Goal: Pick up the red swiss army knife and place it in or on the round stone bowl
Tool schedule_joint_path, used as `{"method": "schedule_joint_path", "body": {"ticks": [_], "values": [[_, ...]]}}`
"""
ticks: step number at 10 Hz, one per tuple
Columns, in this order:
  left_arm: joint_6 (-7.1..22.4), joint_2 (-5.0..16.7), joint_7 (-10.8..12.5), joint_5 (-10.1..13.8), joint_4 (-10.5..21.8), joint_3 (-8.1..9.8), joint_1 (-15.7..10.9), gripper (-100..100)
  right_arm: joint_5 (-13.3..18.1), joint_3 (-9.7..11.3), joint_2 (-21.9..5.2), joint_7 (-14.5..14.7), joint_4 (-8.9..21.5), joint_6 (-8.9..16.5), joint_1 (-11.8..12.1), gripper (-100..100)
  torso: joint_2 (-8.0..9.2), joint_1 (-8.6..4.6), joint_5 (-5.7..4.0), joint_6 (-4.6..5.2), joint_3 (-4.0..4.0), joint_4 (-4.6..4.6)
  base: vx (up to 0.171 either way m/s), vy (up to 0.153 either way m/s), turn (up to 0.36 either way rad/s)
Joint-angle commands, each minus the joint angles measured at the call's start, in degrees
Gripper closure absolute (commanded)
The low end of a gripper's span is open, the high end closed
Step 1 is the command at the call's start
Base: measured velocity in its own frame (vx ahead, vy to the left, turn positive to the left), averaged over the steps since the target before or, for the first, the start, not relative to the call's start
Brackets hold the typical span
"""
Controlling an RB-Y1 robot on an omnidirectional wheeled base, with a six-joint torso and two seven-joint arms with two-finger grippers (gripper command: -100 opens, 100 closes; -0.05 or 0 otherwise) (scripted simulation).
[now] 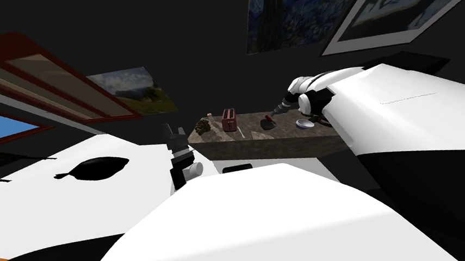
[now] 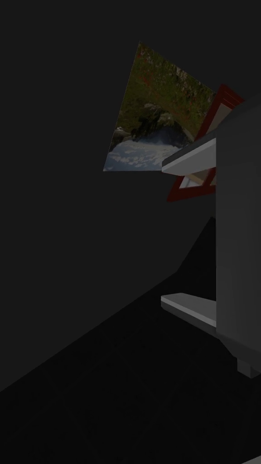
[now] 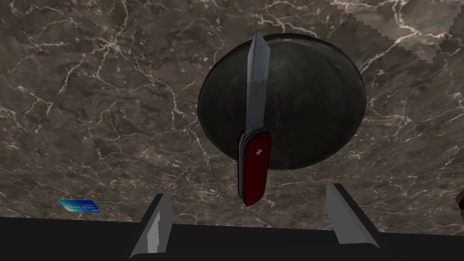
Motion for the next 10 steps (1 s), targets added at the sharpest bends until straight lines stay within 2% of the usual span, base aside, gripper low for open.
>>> {"method": "schedule_joint_path", "body": {"ticks": [1,2,3,4,5,6,7,10], "values": [[0.0,0.0,0.0,0.0,0.0,0.0,0.0,0,0.2,-0.2,-0.29,-1.15,2.86,-1.41,1.04,-100,0.0,0.0,0.0,0.0,0.0,0.0,0.003,0.021,-0.005],[0.0,0.0,0.0,0.0,0.0,-0.01,-0.01,0,0.2,-0.2,-0.29,-1.15,4.49,-1.41,1.04,-100,0.0,-0.02,-0.01,-0.05,-0.01,-0.01,-0.001,0.002,0.051],[0.0,0.0,0.0,0.0,0.0,0.0,-0.01,0,1.4,-1.84,-2.56,-4.56,8.22,-4.73,4.07,-100,0.0,-0.08,-0.02,-0.04,0.0,-0.01,0.007,0.013,-0.295],[0.0,0.0,0.0,0.0,0.0,0.01,0.01,0,1.4,-1.84,-2.56,-4.0,4.43,-4.14,3.49,-100,0.01,-0.08,-0.04,0.06,0.0,-0.01,0.01,0.037,-0.349],[0.0,0.0,0.0,0.0,0.0,0.0,0.0,0,1.4,-1.84,-2.56,-4.62,7.31,-5.32,4.07,-100,0.01,-0.07,-0.05,0.04,0.0,-0.01,0.003,0.029,-0.052],[0.0,0.0,0.0,0.0,0.0,-0.01,-0.01,0,1.4,-1.84,-2.56,-4.62,11.08,-5.32,4.07,-100,0.0,-0.04,-0.01,-0.05,0.0,-0.01,-0.001,0.005,0.052],[0.0,0.0,0.0,0.0,0.0,0.0,-0.01,0,1.4,-1.84,-2.56,-4.62,8.71,-5.32,4.07,-100,0.02,-0.04,0.02,-0.05,0.02,0.01,0.002,-0.006,0.023],[0.0,0.0,0.0,0.0,0.0,0.0,-0.01,0,1.4,-1.84,-2.56,-4.62,12.07,-5.32,4.07,-100,0.02,-0.13,-0.03,-0.03,0.01,0.0,0.0,0.0,0.0]]}}
